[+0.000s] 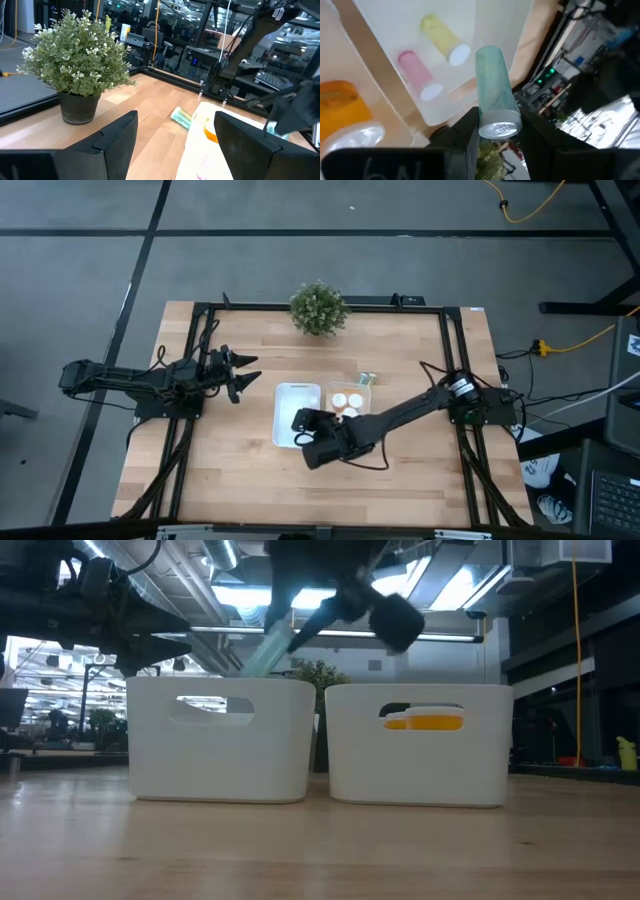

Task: Pick and place medicine bottles into bin by pill shape (circle, oval)
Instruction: Put the blue tablet bottle into the left white bin

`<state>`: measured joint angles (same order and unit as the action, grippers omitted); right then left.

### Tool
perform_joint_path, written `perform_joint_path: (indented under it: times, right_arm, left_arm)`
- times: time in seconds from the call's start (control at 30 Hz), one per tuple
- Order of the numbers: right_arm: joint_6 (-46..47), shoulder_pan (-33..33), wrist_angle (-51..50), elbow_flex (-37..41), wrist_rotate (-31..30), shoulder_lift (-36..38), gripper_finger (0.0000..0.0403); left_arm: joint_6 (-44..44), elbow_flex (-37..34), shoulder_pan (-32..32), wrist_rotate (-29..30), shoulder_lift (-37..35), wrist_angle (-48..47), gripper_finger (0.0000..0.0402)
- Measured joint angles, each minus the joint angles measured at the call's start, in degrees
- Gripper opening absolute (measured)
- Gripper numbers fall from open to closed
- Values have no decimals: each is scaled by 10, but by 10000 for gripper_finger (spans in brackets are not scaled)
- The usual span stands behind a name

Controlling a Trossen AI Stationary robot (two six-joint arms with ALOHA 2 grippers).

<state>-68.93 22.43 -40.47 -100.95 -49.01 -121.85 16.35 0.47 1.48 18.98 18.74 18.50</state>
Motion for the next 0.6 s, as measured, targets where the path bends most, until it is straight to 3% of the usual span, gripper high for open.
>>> perform_joint_path:
  times: [0.37, 0.6]
  right_arm:
    - [-99, 23, 7, 0, -3, -28, 117]
    - [-179, 30, -12, 0, 36, -28, 117]
  left_arm:
    - [0, 0, 0, 0, 0, 0, 255]
    - [0, 0, 0, 0, 0, 0, 255]
